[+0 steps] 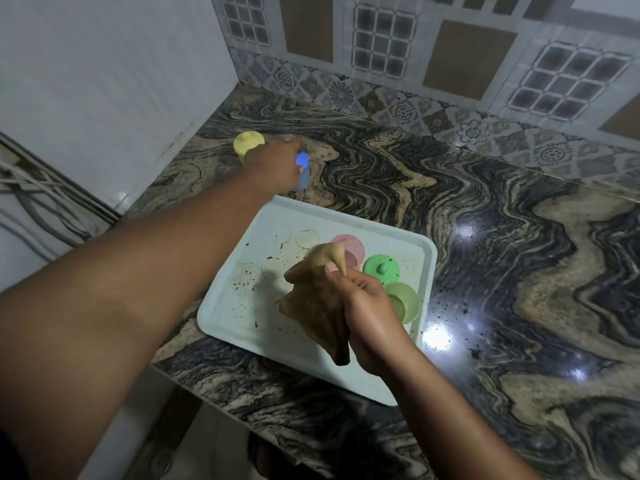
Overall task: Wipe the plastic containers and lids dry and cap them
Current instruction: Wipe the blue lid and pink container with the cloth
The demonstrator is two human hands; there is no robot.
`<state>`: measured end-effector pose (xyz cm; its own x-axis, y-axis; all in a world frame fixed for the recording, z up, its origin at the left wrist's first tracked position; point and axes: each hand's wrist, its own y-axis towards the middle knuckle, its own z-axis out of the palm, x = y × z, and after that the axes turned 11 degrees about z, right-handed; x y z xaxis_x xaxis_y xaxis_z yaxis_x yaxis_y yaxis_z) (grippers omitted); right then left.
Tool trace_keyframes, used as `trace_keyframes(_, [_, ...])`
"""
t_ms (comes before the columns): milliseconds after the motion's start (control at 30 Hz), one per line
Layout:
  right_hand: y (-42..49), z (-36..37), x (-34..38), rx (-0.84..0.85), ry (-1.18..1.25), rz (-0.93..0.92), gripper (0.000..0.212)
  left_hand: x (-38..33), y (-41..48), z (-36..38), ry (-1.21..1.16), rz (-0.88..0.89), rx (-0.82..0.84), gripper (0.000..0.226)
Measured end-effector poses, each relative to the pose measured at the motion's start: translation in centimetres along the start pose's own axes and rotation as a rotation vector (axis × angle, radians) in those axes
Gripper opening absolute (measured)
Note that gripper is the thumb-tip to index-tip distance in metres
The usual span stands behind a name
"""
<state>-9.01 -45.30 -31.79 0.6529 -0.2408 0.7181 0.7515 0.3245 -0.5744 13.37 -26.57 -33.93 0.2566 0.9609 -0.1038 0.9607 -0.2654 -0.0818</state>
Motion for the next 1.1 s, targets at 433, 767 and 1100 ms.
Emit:
trace_keyframes(433, [-2.0, -1.6, 1.3, -0.003, 0.047, -0.055, 0.037, -3.0, -6.7, -3.0, -0.318, 0.195, -0.433, 0.030])
trace_keyframes(767, [-3.6, -3.6, 0.3, -0.105, 0.030, -0.009, 0.040, -7.2, -11.5, 2.6, -0.337, 0.286, 0.243, 0.032])
trace_keyframes(1100, [-4.3, -4.0, 0.3, -0.314, -0.543, -0.564, 0.033, -6.6, -15.4, 1.9, -0.736, 0.024, -0.105, 0.009])
